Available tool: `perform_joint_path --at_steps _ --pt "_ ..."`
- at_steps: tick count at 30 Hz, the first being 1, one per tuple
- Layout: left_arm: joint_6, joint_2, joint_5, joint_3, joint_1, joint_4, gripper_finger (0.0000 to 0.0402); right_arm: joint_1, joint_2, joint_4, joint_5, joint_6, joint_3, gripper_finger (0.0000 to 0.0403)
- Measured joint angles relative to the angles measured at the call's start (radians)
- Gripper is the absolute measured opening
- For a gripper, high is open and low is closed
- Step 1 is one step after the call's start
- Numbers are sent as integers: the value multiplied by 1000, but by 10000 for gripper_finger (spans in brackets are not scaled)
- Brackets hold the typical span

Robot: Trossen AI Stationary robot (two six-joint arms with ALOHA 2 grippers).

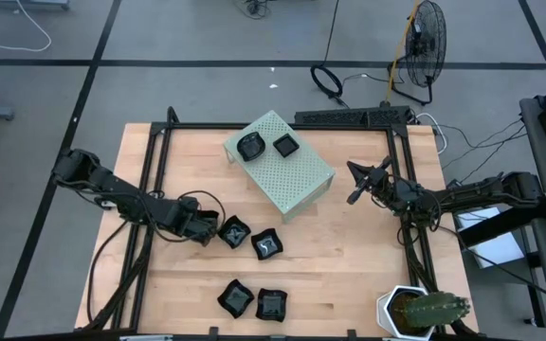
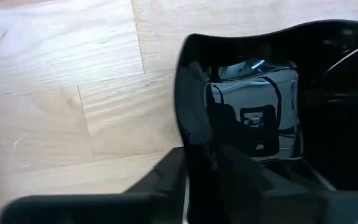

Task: Pick & Place Mini shaped plates
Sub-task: Put the distorted square plate on the shelf

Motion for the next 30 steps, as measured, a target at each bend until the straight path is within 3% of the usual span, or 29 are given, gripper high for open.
perform_joint_path --at_steps 5,11,20,24,30 --pt "20 -27 -8 11 0 -9 10 0 0 0 0 0 0 4" --pt "58 -116 -112 112 0 -119 6 0 0 0 0 0 0 4" --pt "284 -198 -449 344 0 -111 4 0 0 0 0 0 0 4" --pt "491 -198 -555 394 15 117 12 0 0 0 0 0 0 4" --pt "905 -158 -450 394 101 691 5 0 0 0 0 0 0 4"
